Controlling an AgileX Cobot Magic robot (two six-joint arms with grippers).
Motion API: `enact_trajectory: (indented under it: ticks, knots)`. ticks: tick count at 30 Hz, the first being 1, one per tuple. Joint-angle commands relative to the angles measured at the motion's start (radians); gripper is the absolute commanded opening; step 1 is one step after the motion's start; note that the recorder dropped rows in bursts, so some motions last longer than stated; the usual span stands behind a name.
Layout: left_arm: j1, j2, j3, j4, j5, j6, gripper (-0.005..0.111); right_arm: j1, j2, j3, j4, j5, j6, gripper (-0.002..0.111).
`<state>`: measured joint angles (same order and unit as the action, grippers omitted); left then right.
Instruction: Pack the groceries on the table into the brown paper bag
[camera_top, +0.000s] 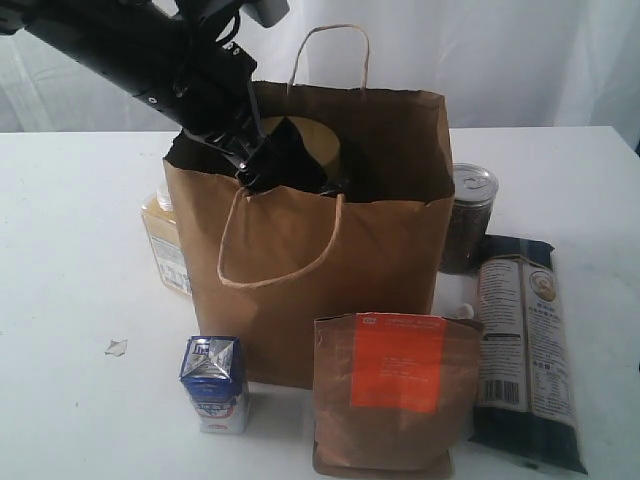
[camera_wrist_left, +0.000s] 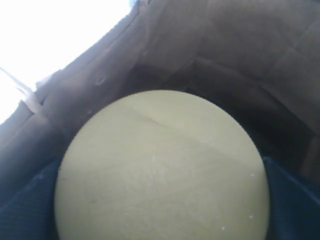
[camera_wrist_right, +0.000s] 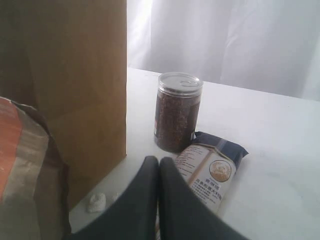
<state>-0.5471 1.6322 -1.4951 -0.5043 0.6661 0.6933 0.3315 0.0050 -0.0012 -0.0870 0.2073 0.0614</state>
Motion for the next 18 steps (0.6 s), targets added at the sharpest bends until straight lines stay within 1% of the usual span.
enact_trajectory:
  ticks: [1,6,10,13,16,18]
  knots:
    - [0.000,-0.023,-0.001,-0.031,-0.007,-0.008,0.105,-0.004,-0.005,0.001,-0.005,-0.006,0.003,0.000]
    - [0.000,-0.023,-0.001,-0.034,-0.018,-0.018,0.105,-0.004,-0.005,0.001,-0.005,-0.006,0.003,0.000]
    - [0.000,-0.023,-0.001,-0.058,-0.001,-0.070,0.106,-0.004,-0.005,0.001,-0.005,-0.006,0.003,0.000]
    - [0.000,-0.018,-0.001,-0.063,-0.002,-0.058,0.106,-0.004,-0.005,0.001,-0.005,-0.006,0.003,0.000]
    - [0.000,-0.018,-0.001,-0.066,0.024,-0.103,0.106,-0.004,-0.005,0.001,-0.005,-0.006,0.003,0.000]
    - [0.000,-0.019,-0.001,-0.066,0.052,-0.102,0.105,-0.004,-0.005,0.001,-0.005,-0.006,0.003,0.000]
